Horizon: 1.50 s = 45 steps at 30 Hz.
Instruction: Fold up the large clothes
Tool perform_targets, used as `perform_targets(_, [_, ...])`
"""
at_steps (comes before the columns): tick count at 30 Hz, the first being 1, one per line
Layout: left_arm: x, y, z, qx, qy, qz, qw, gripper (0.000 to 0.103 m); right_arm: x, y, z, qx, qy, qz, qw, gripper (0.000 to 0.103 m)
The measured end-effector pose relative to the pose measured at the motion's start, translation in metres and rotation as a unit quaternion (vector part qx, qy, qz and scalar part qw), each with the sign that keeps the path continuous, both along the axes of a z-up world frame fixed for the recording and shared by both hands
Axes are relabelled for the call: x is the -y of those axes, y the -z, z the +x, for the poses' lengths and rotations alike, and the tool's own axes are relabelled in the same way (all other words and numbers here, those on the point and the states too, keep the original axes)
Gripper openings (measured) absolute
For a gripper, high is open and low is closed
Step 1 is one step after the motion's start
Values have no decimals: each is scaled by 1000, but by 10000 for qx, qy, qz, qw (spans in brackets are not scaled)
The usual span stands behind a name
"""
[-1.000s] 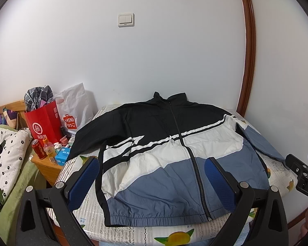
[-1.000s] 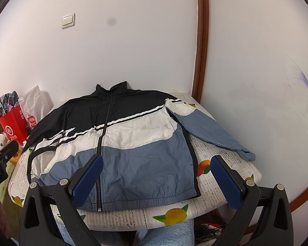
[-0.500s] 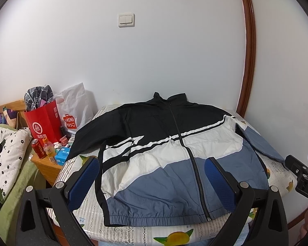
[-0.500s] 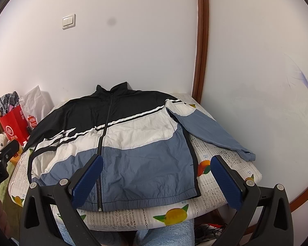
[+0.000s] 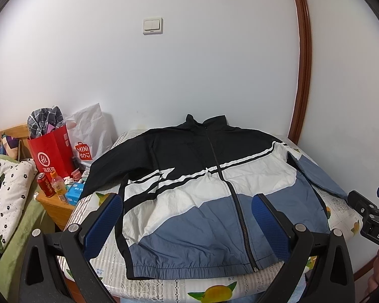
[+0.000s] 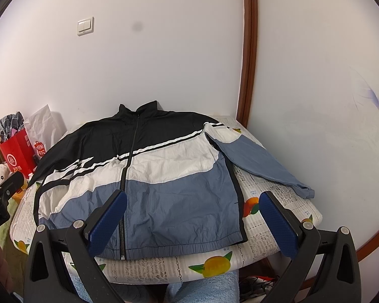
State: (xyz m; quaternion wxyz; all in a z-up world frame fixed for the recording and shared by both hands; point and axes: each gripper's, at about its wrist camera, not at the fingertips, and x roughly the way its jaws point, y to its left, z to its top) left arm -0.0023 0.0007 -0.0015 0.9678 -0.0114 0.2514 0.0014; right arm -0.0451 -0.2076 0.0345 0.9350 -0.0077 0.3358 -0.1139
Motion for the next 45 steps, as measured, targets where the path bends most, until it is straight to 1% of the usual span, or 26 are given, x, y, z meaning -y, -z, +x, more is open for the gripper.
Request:
perform_targets(8, [0,0,1,-5,19,9,10000,103,0,1,2,40,-11,24,10000,103])
perform_targets(11, [-2,0,7,-34,0,60,10000,103,-1,4,7,18,-27,37,10000,103])
perform_targets(13, [-4,1,10,-62,26,24,10000,103,-2,7,11,-4,-39,50,10000,103])
perform_targets(19, [-16,11,34,-270,7,-95,9996,103,-1,18,28,-147,-117,165,9997,103])
perform_targets(21, [-19,16,41,-358,67,-169,9992,103,2,23,35,-181,-93,213,9996,103])
perform_targets(25, [-31,26,61,-535,45,-232,9983,103,7,37,58,-374,-38,328,9988,102])
perform_targets(27, [-39,32,72,-610,-36,-206,9979,103,8,45,70,-478,-49,370,9982,102])
perform_targets(30, [-58,39,89,-728,-214,-162,9970,103,9,56,95,-655,-206,375,9969,101])
perform_targets(35, [-91,53,118,-952,-578,-90,9937,102,13,70,130,-731,-233,424,9961,99])
perform_targets(38, [-112,62,133,-1094,-769,-162,9909,102,15,80,148,-808,-290,551,9948,95])
perform_targets(43, [-144,79,152,-1332,-1028,-310,9853,102,12,90,173,-705,-323,627,9950,89])
perform_targets(45, [-157,87,158,-1423,-1122,-357,9828,101,11,94,184,-735,-356,735,9939,84])
